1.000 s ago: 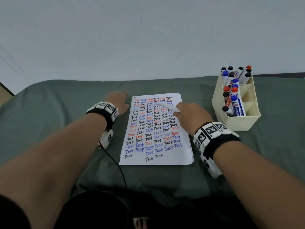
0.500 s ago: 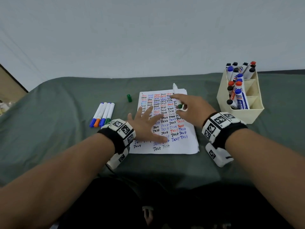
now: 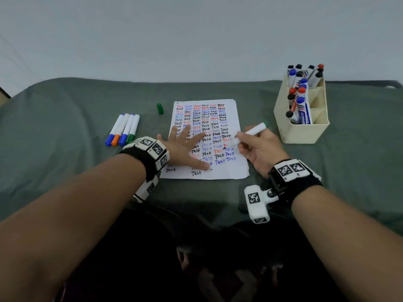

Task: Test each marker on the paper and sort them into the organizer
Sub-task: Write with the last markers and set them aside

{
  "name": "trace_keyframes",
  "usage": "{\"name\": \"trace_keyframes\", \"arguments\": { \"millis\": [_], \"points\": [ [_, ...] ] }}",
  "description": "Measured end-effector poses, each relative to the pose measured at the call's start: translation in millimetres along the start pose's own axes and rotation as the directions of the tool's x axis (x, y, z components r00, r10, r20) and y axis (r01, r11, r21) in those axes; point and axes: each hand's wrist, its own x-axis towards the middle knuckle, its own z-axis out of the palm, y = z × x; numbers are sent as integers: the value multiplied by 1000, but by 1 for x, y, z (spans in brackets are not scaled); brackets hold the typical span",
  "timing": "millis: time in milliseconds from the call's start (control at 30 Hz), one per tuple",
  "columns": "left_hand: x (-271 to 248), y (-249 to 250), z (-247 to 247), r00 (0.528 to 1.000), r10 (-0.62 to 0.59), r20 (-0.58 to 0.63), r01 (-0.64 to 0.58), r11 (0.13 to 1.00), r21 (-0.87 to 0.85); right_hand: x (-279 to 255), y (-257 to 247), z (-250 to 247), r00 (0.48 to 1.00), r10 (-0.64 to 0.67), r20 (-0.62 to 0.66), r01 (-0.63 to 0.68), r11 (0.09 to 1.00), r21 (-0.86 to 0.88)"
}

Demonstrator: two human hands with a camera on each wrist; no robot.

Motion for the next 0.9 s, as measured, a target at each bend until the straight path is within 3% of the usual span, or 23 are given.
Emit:
{"name": "trace_keyframes", "arguments": {
  "millis": [300,667,900],
  "points": [
    [-1,2,1,1000,0,-1,0,1000,0,-6,6,-4,994,-103,27,106,944,-313],
    [1,0,3,1000,-13,-13,13,1000,-7,-9,7,-1,991,-115,67,133,887,-443],
    [0,2,3,1000,-11,-11,10,1000,-5,-8,8,-1,988,-134,72,151,908,-391]
  ]
}}
